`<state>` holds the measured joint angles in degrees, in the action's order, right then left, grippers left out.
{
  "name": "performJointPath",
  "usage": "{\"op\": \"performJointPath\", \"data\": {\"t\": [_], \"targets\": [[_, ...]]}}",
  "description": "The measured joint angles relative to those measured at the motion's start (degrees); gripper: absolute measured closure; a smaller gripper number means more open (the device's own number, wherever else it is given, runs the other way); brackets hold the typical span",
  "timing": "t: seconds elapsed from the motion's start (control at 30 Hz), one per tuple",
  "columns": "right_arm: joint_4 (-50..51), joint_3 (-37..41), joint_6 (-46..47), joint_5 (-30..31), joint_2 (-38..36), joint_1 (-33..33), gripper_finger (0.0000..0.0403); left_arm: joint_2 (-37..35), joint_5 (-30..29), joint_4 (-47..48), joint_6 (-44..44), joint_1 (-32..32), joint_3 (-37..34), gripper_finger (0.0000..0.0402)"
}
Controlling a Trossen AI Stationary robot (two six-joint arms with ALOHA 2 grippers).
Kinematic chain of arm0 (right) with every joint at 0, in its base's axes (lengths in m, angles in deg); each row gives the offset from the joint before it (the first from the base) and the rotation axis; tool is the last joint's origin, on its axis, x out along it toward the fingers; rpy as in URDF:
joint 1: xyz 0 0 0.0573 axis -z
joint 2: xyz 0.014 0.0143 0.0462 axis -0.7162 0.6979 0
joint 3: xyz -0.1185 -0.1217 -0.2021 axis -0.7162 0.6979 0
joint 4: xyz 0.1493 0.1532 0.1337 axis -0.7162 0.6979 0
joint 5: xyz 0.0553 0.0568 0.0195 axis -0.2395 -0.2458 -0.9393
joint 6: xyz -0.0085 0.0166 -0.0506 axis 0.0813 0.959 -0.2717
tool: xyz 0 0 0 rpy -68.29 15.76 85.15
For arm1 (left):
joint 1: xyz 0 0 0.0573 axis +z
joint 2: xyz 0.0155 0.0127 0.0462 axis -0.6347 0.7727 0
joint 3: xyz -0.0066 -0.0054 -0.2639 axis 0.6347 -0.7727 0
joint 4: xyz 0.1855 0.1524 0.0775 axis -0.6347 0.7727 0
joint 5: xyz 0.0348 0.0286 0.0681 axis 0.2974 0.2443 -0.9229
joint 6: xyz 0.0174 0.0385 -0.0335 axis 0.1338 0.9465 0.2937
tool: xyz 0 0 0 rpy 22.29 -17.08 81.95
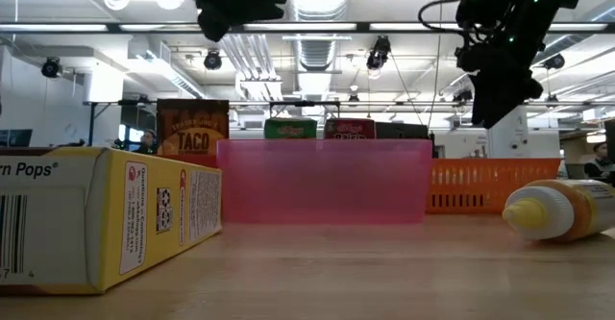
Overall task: Pick & Place Kitchen Items
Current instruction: Put the red cereal box into the pink bin
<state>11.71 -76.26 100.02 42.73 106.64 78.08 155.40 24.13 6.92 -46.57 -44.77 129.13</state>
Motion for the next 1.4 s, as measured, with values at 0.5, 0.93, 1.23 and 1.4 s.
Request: {"op": "performJointPath", "data": {"t": [0.5,0.93,1.23,1.4], "targets": [[1.97,-13.57,-3.14,0.21,16.76,15.73,0.0148,-5.02,-0.11,-11.36,-1.59,-0.09,-10.07,0.0257],[16.6,-29.25,-3.21,-2.03,36.37,22.17,0.0073,-5.07,0.7,-10.32,-1.6,-0.09,-10.71,0.0257],[12.6,-29.92,-7.21,-2.52,36.38,22.43,0.0056,-5.07,0.78,-10.02,-1.4,-0.09,-10.73,0.0257],[11.29,-30.4,-6.33,-2.54,36.17,22.41,0.0046,-5.07,0.81,-10.5,-1.38,-0.09,-10.73,0.0257]]}}
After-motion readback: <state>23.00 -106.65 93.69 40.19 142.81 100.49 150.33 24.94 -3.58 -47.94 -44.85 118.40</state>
